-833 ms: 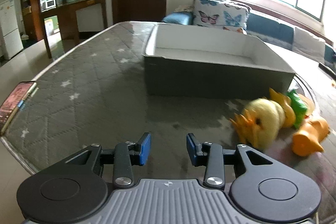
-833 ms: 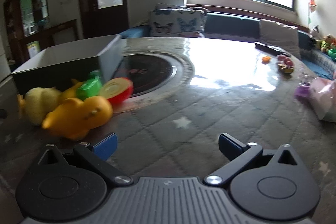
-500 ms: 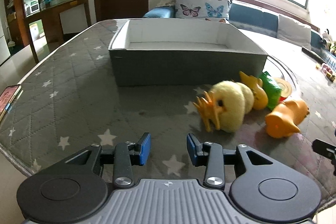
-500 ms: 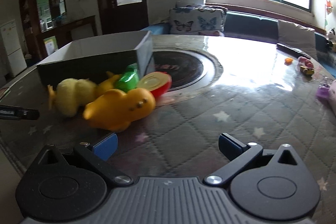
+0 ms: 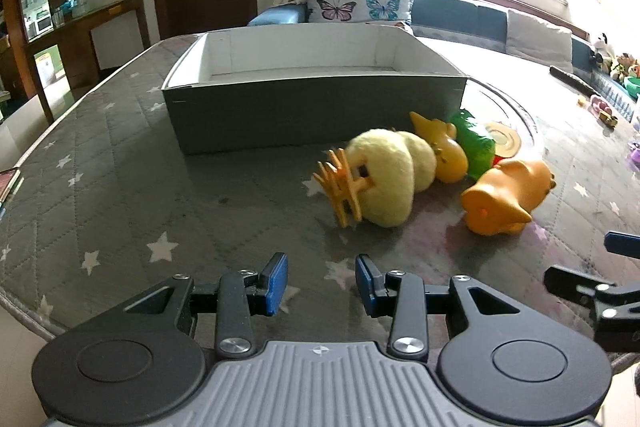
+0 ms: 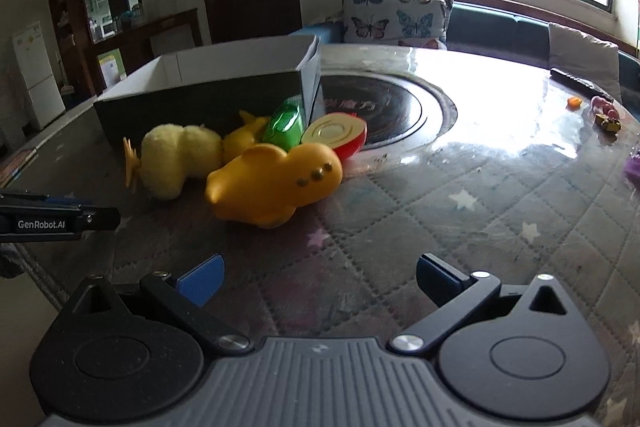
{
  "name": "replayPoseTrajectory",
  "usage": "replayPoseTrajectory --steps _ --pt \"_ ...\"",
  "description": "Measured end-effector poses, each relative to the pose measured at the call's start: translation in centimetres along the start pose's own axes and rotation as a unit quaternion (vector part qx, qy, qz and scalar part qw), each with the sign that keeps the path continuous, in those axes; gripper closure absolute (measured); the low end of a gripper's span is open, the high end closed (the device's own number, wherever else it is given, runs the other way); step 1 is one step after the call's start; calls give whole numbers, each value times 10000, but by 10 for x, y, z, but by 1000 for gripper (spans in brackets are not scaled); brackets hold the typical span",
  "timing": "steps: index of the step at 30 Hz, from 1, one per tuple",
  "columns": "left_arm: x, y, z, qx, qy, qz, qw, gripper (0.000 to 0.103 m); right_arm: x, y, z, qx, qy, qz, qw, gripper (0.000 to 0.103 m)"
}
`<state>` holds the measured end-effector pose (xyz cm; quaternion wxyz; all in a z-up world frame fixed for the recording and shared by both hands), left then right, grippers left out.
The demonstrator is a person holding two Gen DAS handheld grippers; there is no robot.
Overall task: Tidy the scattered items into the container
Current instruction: 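Move the left tool toward the orange rubber duck beside the box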
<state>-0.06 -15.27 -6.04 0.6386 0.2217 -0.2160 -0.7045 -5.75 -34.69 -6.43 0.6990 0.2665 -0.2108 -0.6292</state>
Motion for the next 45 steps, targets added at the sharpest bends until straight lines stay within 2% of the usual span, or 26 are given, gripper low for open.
replayPoseTrajectory --steps 7,18,19,23,45 --pt "-42 9 -21 -104 -333 -195 9992 63 -32 -13 4 -66 32 148 9999 0" --pt "-43 11 -21 -171 -395 -317 9986 63 -40 -13 14 -216 159 164 9995 0" --pt "-43 10 -22 -176 -396 -328 9985 63 -22 -3 11 -240 220 197 9993 0" --pt "-42 9 -24 -182 -413 -352 9984 63 -4 2 -2 -259 292 281 9988 0" --pt "-36 10 -32 -233 -495 -423 9976 63 -15 3 -8 -276 316 405 9983 0"
Point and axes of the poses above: each gripper's, at about its wrist camera, not at the fingertips, and z roughly against the way its jaws point, x to its right, y to its top, the point moved 10 cm from there along -z, roughly the way its jaws point, and after that the axes turned 10 degrees about -x, right-handed, at the moved point
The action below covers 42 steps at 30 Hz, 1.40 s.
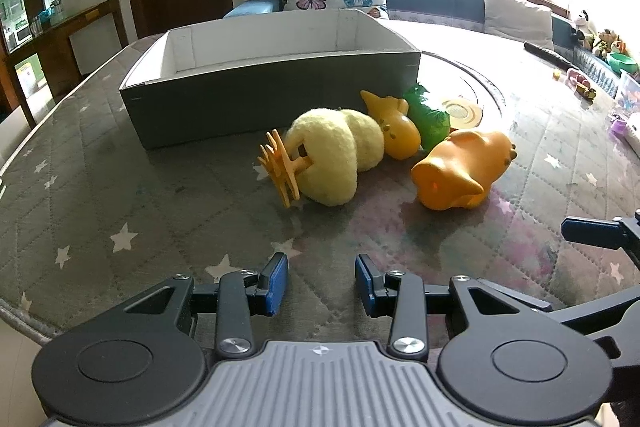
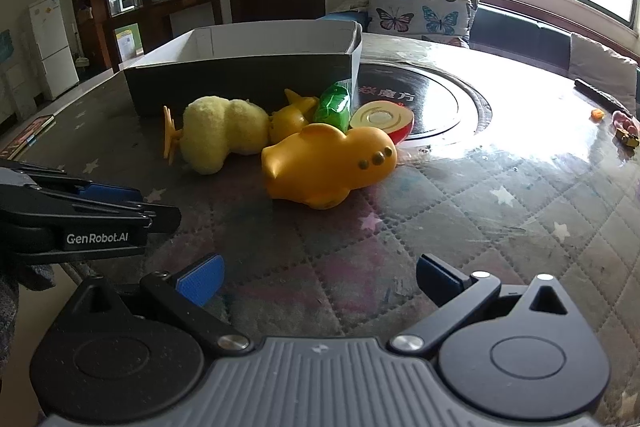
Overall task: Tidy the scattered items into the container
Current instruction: 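Move the left tool toward the orange rubber duck beside the box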
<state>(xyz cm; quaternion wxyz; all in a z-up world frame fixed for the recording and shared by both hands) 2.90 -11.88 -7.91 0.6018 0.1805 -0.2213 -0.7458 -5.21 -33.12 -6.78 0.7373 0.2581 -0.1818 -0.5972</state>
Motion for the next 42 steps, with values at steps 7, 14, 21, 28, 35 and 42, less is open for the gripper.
replayPoseTrajectory --steps 7,14,21,28,35,42 --pt "1 3 -1 -8 -30 1 10000 63 -3 2 -3 -4 8 55 10000 0" --pt "4 7 -1 -4 -71 -23 10000 63 -3 5 -4 -3 0 62 10000 0" --pt "9 14 -3 -16 -107 -71 9999 63 1 8 -7 -7 -27 28 10000 0" --pt "17 20 -6 -47 -158 -153 9997 63 7 10 -10 -34 -49 -34 10000 0" --pt "21 23 -11 -99 -208 -213 9995 63 14 12 -13 -69 -71 -62 9999 1" --pt "26 25 -13 -133 -300 -275 9991 63 21 16 -14 -69 -95 -121 9999 1"
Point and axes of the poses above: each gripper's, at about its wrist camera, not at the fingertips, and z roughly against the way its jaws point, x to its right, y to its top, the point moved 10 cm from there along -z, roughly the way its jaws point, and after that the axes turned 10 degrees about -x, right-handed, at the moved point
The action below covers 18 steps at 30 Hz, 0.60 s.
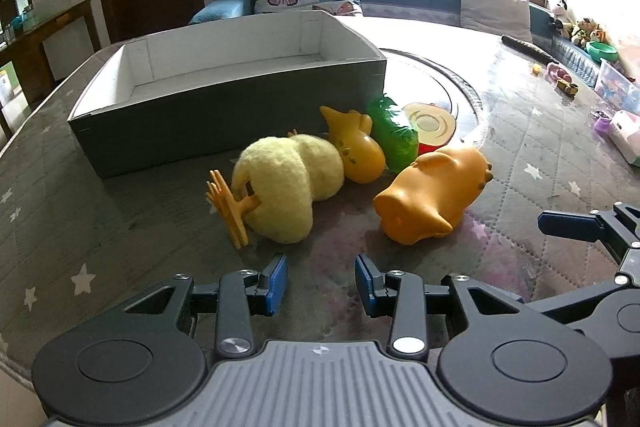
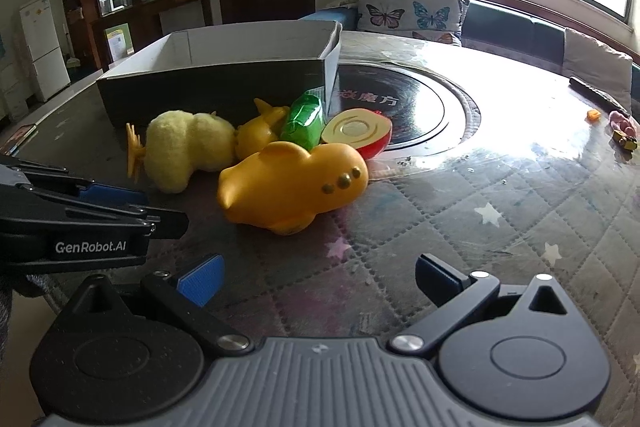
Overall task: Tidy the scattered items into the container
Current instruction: 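Move the left tool toward the orange rubber duck beside the box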
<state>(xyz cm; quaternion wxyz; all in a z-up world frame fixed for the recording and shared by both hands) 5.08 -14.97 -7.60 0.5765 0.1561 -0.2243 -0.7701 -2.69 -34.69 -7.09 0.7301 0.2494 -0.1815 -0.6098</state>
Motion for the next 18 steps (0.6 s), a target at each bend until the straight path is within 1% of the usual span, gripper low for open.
replayPoseTrajectory --steps 7,10,14,18 --pt "3 3 2 -12 -113 -42 9999 64 6 4 -1 -11 -47 -8 10000 1" --pt "4 5 5 3 -165 -45 9999 64 8 6 1 12 -47 -24 10000 4" --pt "5 8 8 18 -239 -65 9997 64 10 8 3 28 -17 -5 10000 4" --pt "6 12 12 30 -382 -39 9993 64 14 9 9 68 -4 -6 10000 7"
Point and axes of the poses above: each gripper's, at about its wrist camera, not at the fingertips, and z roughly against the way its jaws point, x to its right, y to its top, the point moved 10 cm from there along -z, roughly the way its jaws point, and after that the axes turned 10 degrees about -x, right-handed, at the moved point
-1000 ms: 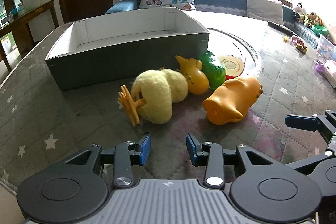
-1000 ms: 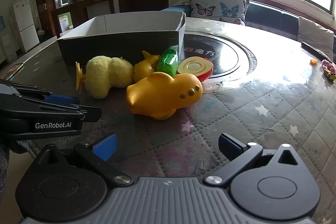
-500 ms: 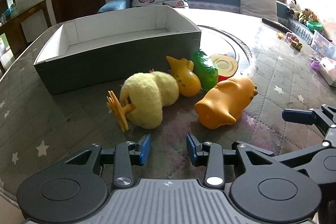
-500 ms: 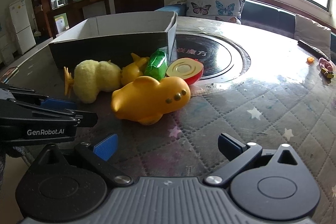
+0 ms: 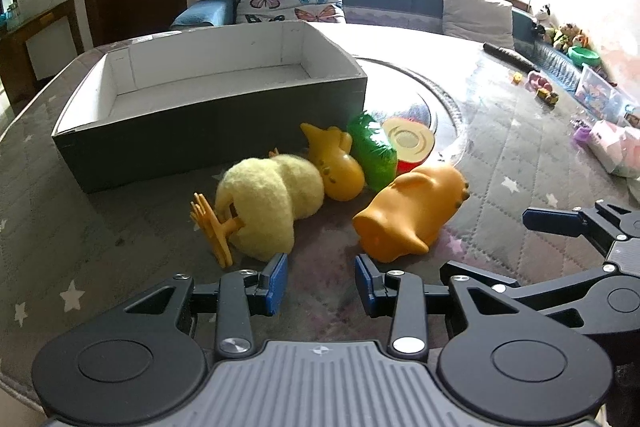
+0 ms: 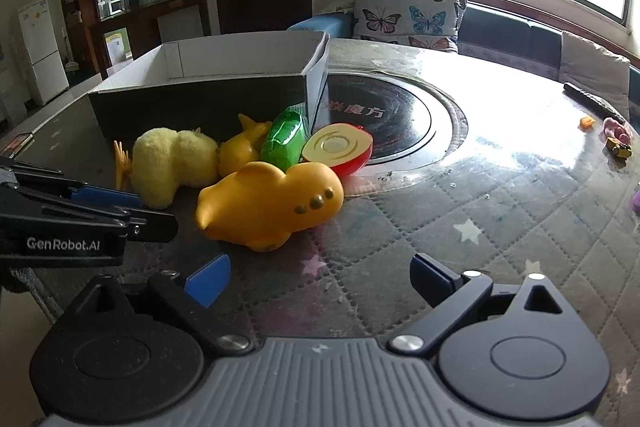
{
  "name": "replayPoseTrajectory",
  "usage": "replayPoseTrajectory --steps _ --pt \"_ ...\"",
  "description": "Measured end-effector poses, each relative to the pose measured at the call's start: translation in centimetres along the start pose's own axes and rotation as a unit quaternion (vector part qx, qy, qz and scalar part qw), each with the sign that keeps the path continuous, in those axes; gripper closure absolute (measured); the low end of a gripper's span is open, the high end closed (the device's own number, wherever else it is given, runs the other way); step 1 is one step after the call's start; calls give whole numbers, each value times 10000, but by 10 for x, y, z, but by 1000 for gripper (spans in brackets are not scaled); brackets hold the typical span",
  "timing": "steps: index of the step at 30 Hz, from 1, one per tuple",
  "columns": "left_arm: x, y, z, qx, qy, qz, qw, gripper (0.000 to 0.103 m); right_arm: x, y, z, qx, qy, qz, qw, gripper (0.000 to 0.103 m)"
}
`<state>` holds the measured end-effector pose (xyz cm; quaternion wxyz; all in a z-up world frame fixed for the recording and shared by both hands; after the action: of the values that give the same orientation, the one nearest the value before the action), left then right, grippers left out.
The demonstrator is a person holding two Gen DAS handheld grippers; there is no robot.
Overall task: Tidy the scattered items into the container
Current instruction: 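Close the left gripper on the orange rubber duck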
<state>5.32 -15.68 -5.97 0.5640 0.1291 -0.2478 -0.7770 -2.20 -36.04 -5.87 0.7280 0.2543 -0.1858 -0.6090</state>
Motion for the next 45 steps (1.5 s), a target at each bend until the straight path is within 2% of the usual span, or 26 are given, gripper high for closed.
replayPoseTrajectory --steps 11,19,24,31,39,45 --pt "13 16 13 166 -404 29 9990 64 21 23 12 312 69 -215 9993 16" --pt "26 22 9 146 -578 -147 9981 64 55 40 1 385 -376 -634 9965 17" --pt "31 21 2 49 -600 -246 9979 64 68 47 -16 268 -410 -649 9967 17" --pt "28 20 -2 15 -632 -301 9975 62 60 42 -29 52 -174 -344 9992 18" --pt "12 16 -1 13 -596 -209 9980 63 49 28 -15 56 45 -75 9999 18" --pt "2 11 -2 -13 -663 -96 9978 64 26 14 -2 32 263 329 9991 18"
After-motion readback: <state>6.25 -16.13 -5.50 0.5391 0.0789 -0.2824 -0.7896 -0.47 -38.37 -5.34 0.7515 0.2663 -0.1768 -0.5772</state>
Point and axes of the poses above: each gripper's, at about its wrist camera, not at the fingertips, and z roughly against the way its jaws point, x to its right, y to its top, the point moved 10 cm from there along -z, roughly the way its jaws point, and after that the axes turned 10 degrees about -x, right-handed, at the moved point
